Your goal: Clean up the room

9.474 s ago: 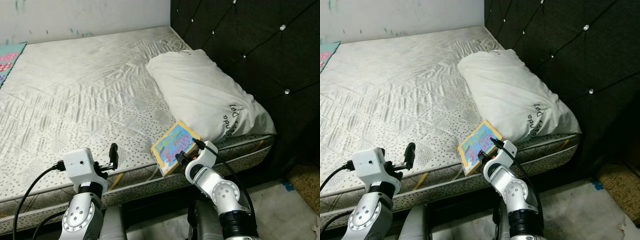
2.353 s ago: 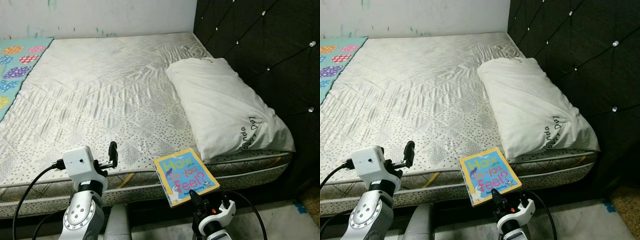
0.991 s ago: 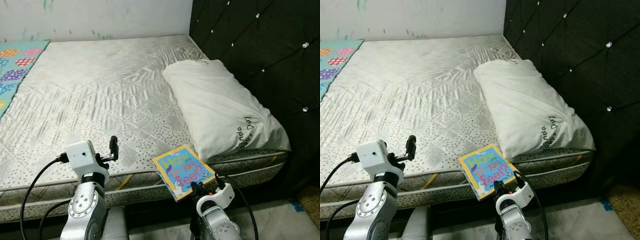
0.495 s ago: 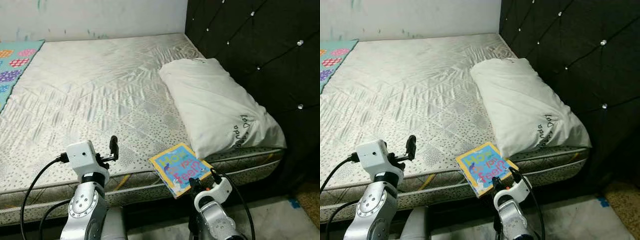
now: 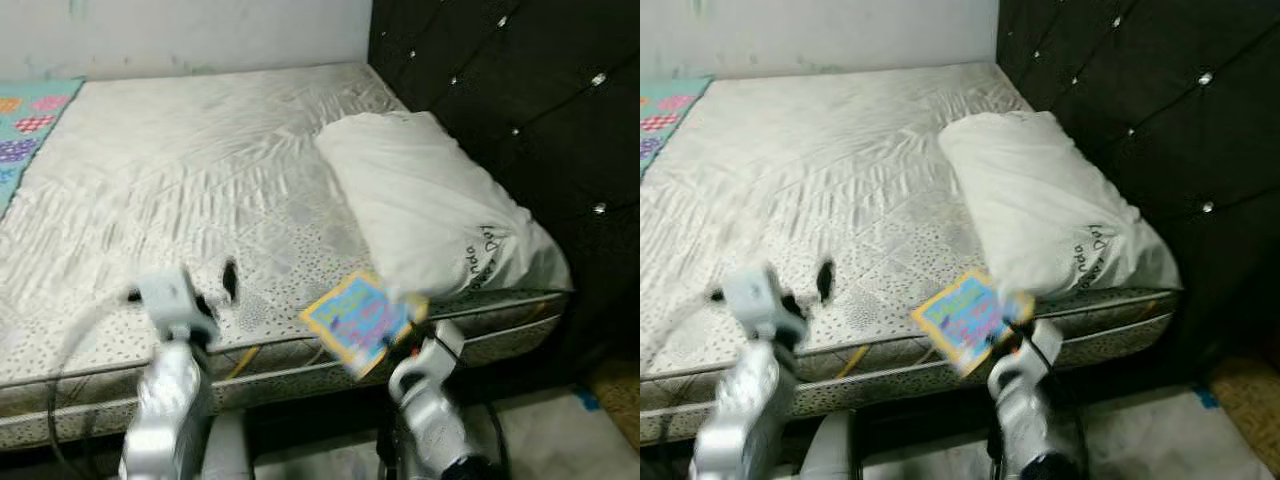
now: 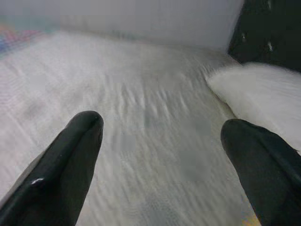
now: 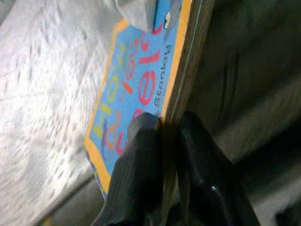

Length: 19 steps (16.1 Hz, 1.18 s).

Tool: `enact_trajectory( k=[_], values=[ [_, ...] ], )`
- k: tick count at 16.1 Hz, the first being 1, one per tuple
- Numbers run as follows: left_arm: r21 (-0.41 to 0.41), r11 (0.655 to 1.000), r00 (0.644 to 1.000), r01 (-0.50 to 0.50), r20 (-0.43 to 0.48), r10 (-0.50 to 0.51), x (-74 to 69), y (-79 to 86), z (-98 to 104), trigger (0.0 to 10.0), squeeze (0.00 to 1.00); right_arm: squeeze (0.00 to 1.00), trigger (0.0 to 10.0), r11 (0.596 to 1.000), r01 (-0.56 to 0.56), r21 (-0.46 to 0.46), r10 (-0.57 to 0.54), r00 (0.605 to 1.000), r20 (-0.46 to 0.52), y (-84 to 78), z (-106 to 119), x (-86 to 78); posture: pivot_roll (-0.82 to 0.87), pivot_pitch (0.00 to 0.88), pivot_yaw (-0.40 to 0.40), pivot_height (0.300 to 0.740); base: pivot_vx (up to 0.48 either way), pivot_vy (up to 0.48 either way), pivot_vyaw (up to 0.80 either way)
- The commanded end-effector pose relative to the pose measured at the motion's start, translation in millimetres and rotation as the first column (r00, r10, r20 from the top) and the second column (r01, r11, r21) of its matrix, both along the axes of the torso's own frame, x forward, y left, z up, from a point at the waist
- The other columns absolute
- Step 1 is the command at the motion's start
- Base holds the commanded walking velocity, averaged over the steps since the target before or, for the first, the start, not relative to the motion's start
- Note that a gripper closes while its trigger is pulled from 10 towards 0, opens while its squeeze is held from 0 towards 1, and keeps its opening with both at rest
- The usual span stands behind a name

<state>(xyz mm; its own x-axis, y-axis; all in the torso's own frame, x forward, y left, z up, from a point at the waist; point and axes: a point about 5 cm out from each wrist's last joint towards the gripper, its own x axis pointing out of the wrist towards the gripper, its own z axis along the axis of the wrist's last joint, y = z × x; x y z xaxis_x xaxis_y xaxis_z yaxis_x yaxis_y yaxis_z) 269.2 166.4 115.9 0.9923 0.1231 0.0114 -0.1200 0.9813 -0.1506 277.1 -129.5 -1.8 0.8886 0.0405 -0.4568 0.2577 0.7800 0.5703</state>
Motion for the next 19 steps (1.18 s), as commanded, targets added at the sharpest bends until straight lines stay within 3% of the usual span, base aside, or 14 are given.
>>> enact_trajectory(
  k=[1,3,9,14,19],
  values=[
    [0.018,1.000,1.000,-0.016,0.010,0.016,-1.1,4.5,-0.9,10.0,0.00,0.00,10.0,0.678,0.163,-0.717,0.538,0.555,0.635,37.2,187.5,64.9,0.10,0.000,0.000,0.587,0.000,0.000,0.00],
    [0.017,1.000,1.000,-0.010,0.009,0.010,-0.9,2.4,-1.3,10.0,0.00,0.00,10.0,0.705,0.099,-0.702,0.536,0.574,0.619,36.6,178.9,62.3,0.09,0.000,0.000,0.587,0.000,0.000,0.00],
    [0.016,1.000,1.000,-0.002,0.027,0.002,1.8,1.3,-3.2,10.0,0.00,0.00,10.0,0.729,0.077,-0.680,0.543,0.541,0.643,45.1,185.7,56.3,0.09,0.000,0.000,0.630,0.000,0.000,0.00],
    [0.010,1.000,0.999,0.002,0.037,-0.003,1.9,-0.5,-1.9,10.0,0.00,0.00,10.0,0.764,0.069,-0.642,0.483,0.599,0.639,37.0,182.8,60.3,0.09,0.000,0.012,0.685,0.000,0.000,0.00],
    [0.022,1.000,0.999,0.012,0.051,-0.013,4.5,-1.1,0.2,10.0,0.00,0.00,10.0,0.768,0.076,-0.636,0.467,0.612,0.638,35.3,182.6,61.3,0.09,0.000,0.013,0.730,0.000,0.000,0.00]
  ],
)
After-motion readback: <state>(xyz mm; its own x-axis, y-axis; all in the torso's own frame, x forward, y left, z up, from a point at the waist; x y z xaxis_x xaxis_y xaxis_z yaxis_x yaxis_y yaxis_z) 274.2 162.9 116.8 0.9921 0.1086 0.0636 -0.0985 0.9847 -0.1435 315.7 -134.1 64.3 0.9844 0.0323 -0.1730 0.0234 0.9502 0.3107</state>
